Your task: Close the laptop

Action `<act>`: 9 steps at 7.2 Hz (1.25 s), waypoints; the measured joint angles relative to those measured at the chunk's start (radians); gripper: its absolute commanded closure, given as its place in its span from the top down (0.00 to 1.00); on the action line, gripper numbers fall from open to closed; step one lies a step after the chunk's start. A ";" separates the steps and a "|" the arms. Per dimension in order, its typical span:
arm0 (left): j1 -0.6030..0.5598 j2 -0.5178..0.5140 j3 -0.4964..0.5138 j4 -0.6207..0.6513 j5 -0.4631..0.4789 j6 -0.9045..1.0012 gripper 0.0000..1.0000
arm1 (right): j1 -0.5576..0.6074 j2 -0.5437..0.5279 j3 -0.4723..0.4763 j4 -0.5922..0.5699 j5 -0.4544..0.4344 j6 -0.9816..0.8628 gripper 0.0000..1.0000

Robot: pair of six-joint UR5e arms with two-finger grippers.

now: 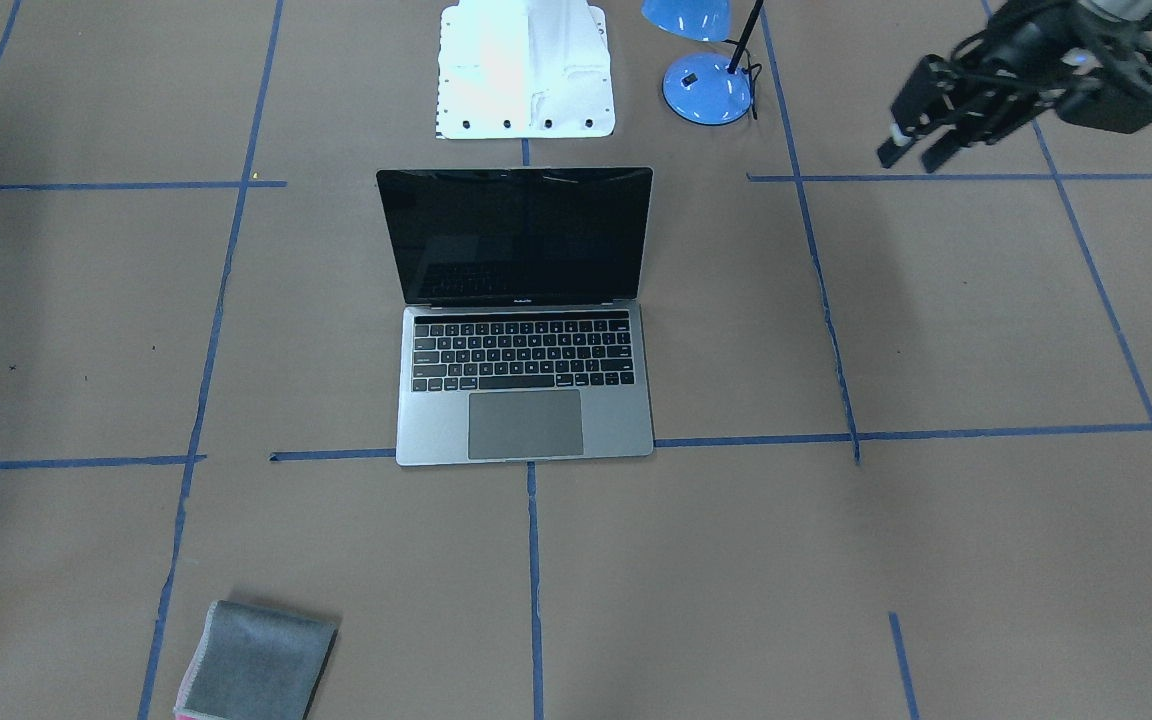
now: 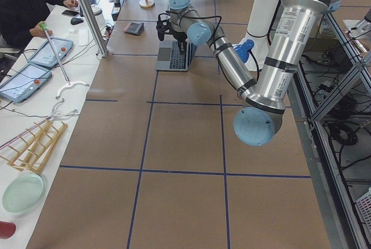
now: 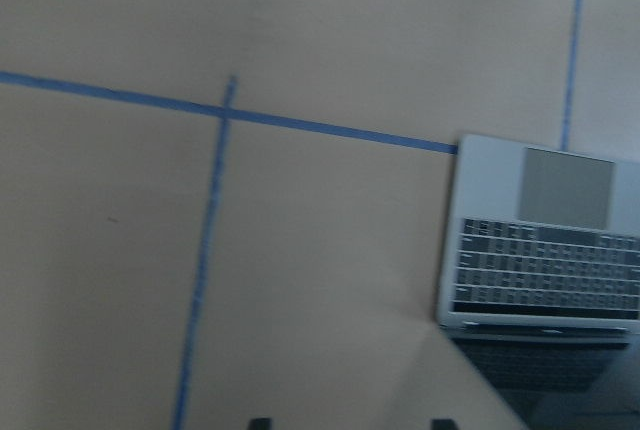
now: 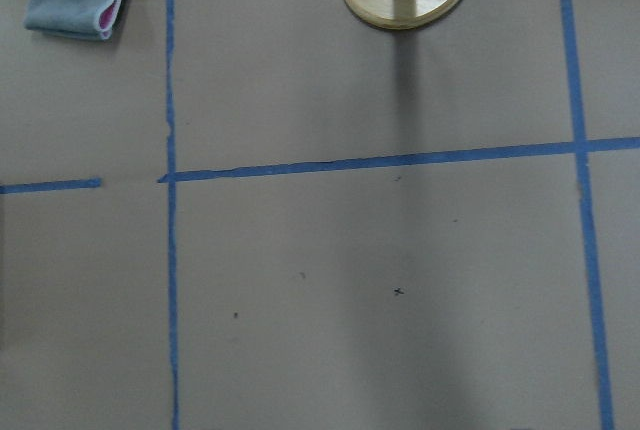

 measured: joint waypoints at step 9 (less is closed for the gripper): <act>0.524 -0.135 -0.080 0.001 0.438 -0.342 0.00 | -0.694 0.017 0.382 0.385 -0.308 0.978 0.01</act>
